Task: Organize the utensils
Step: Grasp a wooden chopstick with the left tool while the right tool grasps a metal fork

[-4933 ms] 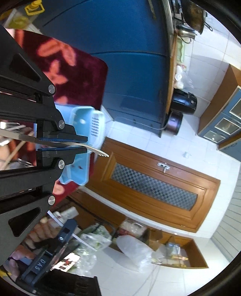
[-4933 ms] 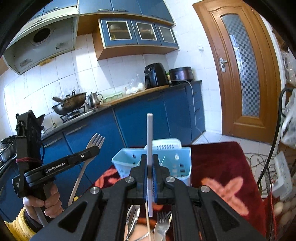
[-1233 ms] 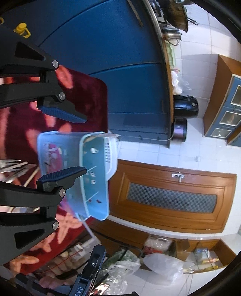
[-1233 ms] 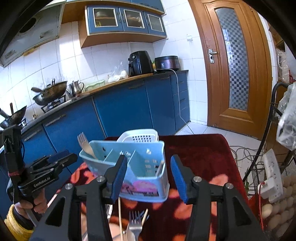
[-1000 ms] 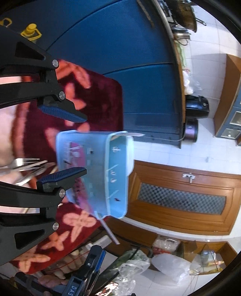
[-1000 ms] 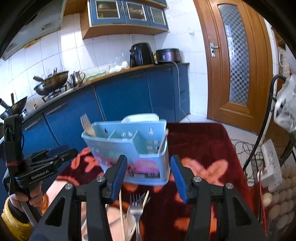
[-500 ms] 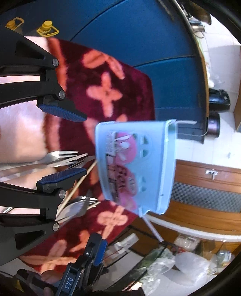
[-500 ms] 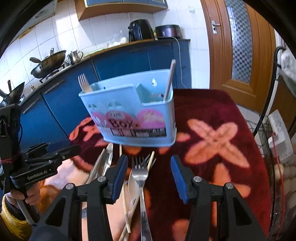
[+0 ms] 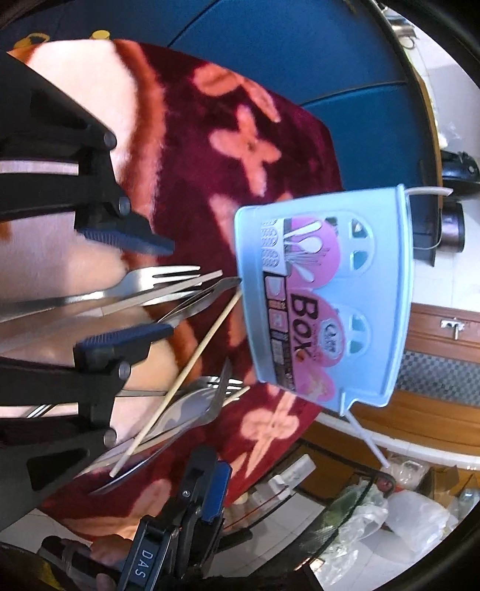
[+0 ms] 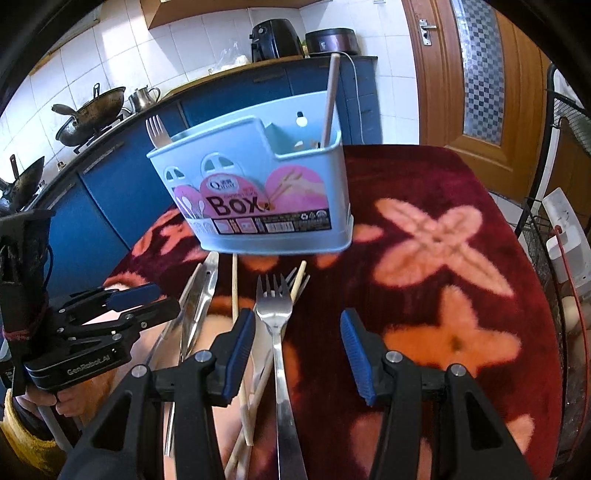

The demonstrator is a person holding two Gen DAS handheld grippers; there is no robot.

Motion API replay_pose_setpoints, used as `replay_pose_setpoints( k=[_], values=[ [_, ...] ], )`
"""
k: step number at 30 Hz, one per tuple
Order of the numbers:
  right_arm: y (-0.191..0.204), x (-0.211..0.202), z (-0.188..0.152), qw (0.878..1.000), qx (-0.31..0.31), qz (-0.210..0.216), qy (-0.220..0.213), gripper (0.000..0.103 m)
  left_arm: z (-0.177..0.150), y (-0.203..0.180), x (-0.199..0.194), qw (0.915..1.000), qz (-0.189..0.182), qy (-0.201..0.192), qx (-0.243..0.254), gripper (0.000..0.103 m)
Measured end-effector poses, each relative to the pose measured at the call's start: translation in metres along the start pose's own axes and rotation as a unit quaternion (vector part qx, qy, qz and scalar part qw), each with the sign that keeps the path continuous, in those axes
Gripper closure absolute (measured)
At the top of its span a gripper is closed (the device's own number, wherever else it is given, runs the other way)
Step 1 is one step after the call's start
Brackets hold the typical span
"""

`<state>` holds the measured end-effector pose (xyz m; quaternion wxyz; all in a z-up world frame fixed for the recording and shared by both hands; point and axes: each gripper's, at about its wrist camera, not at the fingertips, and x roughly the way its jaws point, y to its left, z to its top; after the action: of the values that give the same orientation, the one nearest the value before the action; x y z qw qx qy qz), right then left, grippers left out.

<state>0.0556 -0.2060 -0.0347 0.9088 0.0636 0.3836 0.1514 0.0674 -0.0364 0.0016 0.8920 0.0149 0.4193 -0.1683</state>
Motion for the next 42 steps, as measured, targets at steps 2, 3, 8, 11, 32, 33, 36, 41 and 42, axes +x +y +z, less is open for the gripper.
replay_pose_setpoints(
  k=[2, 3, 8, 11, 32, 33, 36, 41, 42],
  values=[
    [0.0, 0.002, -0.001, 1.0, -0.002, 0.001, 0.004, 0.052, 0.0, -0.001, 0.005, 0.9999, -0.007, 0.008, -0.002, 0.083],
    [0.0, 0.002, -0.002, 1.0, -0.003, 0.002, 0.005, 0.053, -0.001, 0.0, 0.007, 0.9999, -0.01, 0.012, -0.004, 0.087],
    [0.001, 0.004, -0.004, 1.0, -0.008, 0.004, 0.009, 0.054, 0.0, 0.001, 0.017, 0.9993, -0.022, 0.026, -0.013, 0.093],
    [0.001, 0.006, -0.003, 1.0, -0.009, 0.005, 0.013, 0.054, 0.001, 0.004, 0.019, 0.999, -0.028, 0.027, -0.022, 0.094],
    [0.027, 0.038, 0.01, 0.997, -0.06, -0.019, 0.044, 0.076, 0.001, 0.037, -0.01, 0.9942, -0.064, -0.024, -0.084, 0.099],
    [0.027, 0.038, 0.01, 0.997, -0.058, -0.015, 0.043, 0.076, 0.001, 0.037, -0.012, 0.9939, -0.065, -0.027, -0.084, 0.099],
    [0.023, 0.034, 0.01, 0.998, -0.047, -0.006, 0.039, 0.076, 0.002, 0.038, -0.018, 0.993, -0.071, -0.039, -0.086, 0.099],
    [0.019, 0.019, 0.01, 0.999, -0.03, 0.009, 0.013, 0.076, 0.004, 0.039, -0.026, 0.9912, -0.077, -0.057, -0.092, 0.099],
    [0.019, 0.015, 0.01, 1.0, -0.027, 0.012, 0.005, 0.076, 0.004, 0.04, -0.027, 0.9909, -0.078, -0.06, -0.093, 0.099]
  ],
)
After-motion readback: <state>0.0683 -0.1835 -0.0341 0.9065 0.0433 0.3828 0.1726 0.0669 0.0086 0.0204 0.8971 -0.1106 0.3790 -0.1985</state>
